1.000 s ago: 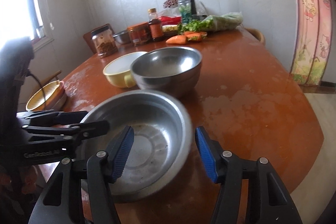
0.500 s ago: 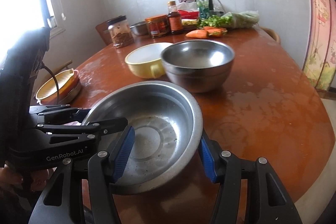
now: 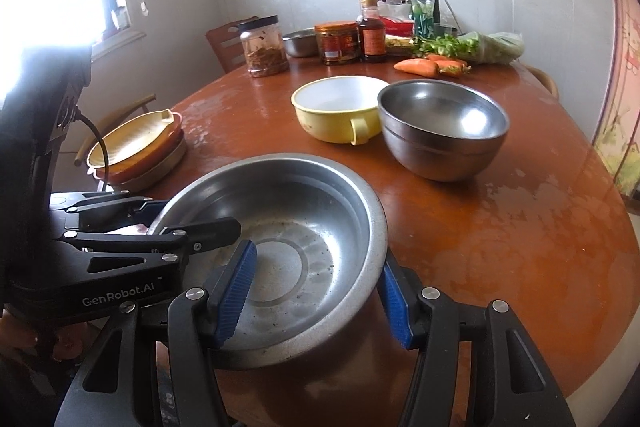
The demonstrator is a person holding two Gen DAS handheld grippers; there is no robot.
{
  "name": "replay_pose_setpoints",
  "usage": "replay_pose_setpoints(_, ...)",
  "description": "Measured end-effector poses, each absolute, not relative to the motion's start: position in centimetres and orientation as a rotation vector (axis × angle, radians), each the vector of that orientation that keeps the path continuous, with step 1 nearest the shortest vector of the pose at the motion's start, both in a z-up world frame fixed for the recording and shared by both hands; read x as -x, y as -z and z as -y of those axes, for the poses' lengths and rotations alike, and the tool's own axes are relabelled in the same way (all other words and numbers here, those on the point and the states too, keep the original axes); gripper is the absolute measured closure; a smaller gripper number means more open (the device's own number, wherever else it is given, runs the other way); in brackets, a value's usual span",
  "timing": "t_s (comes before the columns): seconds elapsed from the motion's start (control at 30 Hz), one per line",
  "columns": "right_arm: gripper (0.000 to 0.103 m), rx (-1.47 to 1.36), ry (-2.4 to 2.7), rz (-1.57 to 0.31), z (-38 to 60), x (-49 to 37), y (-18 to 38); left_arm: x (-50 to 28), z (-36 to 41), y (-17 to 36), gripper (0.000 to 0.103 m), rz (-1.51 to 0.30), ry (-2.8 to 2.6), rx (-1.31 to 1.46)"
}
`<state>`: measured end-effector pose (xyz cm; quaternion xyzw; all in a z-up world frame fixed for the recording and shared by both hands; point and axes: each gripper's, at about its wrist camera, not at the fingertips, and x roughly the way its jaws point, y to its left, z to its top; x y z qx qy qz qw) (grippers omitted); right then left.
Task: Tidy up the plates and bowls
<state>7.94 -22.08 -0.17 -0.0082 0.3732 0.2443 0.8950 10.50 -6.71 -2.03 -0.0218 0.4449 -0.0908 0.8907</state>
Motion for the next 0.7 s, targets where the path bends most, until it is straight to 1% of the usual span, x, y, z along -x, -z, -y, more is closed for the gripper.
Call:
replay_pose_setpoints(0.5,0.042,-0.020,-0.487,-0.797,22.2,-8.8,0.8,-11.0,6.6,2.1,0.064,-0.905,0.199,0.087)
replay_pose_setpoints(0.7,0.042,-0.056,-0.500,-0.805,22.6,-9.1,0.8,-10.8,6.8,1.7,0.062,-0.885,0.168,0.058)
